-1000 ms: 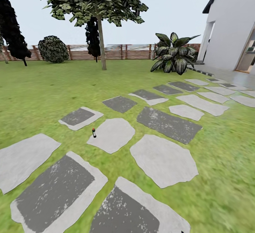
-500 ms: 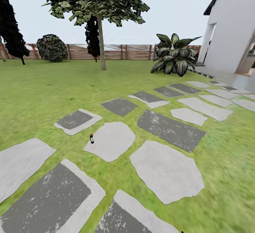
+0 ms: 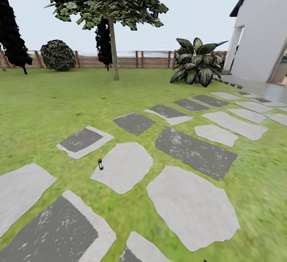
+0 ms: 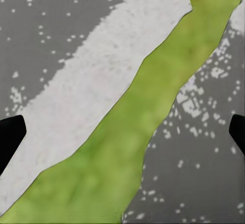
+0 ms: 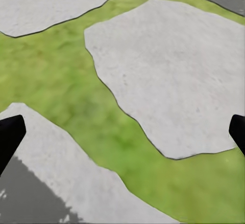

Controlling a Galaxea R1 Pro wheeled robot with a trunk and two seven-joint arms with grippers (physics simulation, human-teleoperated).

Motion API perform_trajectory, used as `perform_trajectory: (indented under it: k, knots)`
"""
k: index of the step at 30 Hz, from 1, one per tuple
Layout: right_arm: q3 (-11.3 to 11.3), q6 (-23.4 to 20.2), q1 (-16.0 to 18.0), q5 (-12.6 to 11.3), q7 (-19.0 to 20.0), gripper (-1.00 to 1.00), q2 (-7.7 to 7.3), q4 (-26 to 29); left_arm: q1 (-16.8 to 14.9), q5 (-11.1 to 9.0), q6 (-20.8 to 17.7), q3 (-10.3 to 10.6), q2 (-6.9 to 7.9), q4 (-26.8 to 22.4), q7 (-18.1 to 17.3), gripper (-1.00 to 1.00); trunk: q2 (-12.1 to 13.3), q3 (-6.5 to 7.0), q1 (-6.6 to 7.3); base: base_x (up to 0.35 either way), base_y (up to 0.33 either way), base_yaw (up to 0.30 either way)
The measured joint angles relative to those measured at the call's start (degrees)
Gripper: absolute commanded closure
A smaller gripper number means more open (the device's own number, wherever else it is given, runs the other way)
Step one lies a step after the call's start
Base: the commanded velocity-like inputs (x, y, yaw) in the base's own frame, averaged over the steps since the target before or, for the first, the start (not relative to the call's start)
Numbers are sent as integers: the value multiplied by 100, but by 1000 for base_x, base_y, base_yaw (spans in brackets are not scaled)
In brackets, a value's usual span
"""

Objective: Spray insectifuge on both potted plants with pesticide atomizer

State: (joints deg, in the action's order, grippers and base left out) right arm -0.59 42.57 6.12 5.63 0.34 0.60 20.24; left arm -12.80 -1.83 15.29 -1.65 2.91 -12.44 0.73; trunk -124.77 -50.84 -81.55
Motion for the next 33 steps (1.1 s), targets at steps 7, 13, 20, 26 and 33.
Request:
perform_trajectory:
  k: [7,13,20,26,33]
  knots:
    - [-4,-1,0,-4,0,-100,0,-1,0,0,0,-2,0,-1,0,-100,0,0,0,308,107,0]
    - [-4,-1,0,-5,0,-100,0,-1,0,0,0,-2,0,-1,0,-100,0,0,-1,272,229,0]
    - [-5,-1,0,-5,0,-100,0,-1,0,0,0,-1,0,-1,0,-100,0,0,-1,246,245,0]
    - [-6,-1,1,-6,0,-100,4,-2,0,0,1,-3,0,-1,0,-100,0,0,-3,157,287,0]
    - [-6,-1,0,-7,0,-100,7,-1,0,-1,3,-3,0,0,0,-100,0,0,-3,35,334,-48]
